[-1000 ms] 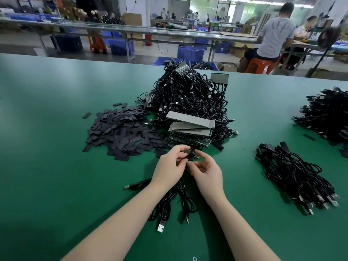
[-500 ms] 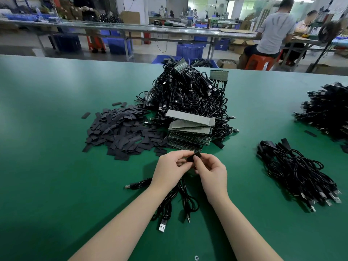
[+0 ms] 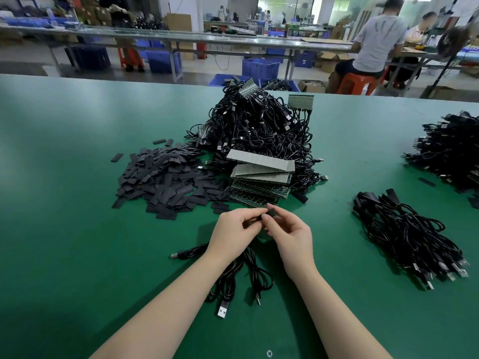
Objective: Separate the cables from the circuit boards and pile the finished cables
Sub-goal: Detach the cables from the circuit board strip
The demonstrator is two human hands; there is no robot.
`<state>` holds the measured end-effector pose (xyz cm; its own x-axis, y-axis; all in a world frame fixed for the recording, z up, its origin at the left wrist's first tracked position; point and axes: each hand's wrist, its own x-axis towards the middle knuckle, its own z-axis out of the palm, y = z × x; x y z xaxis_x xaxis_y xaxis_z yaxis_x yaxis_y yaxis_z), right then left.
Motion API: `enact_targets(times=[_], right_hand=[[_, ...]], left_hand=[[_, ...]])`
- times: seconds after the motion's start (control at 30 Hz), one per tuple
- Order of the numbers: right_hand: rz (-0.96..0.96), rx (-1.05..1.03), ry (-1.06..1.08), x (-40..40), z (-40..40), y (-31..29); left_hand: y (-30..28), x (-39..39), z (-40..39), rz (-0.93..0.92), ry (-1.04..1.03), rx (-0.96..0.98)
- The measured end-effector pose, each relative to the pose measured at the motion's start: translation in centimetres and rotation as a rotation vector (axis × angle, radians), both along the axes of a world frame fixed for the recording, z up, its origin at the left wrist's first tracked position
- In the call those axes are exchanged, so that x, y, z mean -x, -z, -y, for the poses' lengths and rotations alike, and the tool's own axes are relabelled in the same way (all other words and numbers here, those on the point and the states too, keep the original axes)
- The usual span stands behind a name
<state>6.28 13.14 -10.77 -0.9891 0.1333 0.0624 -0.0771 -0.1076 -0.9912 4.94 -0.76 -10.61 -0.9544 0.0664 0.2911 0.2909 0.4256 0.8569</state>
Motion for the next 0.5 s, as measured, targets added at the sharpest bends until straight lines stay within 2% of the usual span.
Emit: enact_targets(times=[0.33, 0.5], right_hand=[[0.007, 0.000, 0.034, 0.04, -0.23, -0.11], [0.019, -0.011, -0.027, 0.78, -0.73, -0.47]], left_hand=[[0.19, 0.16, 0.14, -0.001, 0.028, -0.061], [0.42, 0.31, 0.04, 0.029, -0.021, -0.050]])
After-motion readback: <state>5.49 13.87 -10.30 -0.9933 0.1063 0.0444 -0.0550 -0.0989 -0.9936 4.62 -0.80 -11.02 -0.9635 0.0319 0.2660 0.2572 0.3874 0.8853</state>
